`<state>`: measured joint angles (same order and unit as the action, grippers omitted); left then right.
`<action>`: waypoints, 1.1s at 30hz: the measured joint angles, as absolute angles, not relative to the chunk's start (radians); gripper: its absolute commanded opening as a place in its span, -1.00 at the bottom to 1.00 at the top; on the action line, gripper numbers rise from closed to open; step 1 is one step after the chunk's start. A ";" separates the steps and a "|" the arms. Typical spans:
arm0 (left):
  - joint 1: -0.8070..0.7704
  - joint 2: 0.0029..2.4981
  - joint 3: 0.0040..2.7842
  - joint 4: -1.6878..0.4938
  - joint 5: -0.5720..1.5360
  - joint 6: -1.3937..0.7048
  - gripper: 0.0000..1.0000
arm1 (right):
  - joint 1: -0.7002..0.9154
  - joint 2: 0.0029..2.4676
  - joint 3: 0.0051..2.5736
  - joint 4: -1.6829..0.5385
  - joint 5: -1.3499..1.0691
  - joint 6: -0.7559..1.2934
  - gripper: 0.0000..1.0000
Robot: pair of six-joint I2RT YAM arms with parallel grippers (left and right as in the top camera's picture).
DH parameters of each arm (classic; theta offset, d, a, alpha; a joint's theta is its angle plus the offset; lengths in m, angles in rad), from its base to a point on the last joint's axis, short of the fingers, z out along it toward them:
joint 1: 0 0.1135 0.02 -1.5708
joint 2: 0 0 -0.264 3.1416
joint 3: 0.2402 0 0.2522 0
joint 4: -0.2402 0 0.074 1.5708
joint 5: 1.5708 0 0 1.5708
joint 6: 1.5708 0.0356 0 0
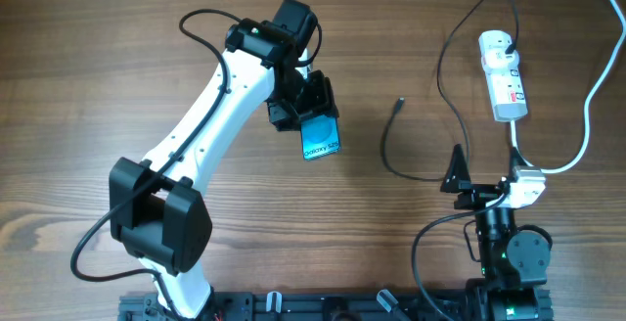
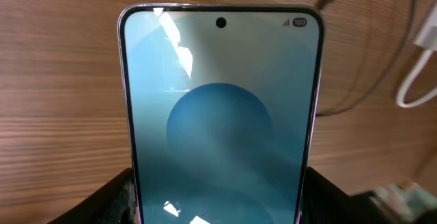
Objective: Plug charger to phone and switch on socket
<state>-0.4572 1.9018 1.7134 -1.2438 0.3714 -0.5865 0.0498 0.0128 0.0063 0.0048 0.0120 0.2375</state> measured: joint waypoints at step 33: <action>-0.337 1.902 1.716 -1.189 0.842 -0.672 0.08 | 0.432 0.910 0.573 -0.229 -0.437 0.755 0.99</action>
<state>-0.3370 1.9018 1.7161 -1.1889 0.8421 -0.6716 0.4316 0.9104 0.5732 -0.2291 -0.4374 0.7551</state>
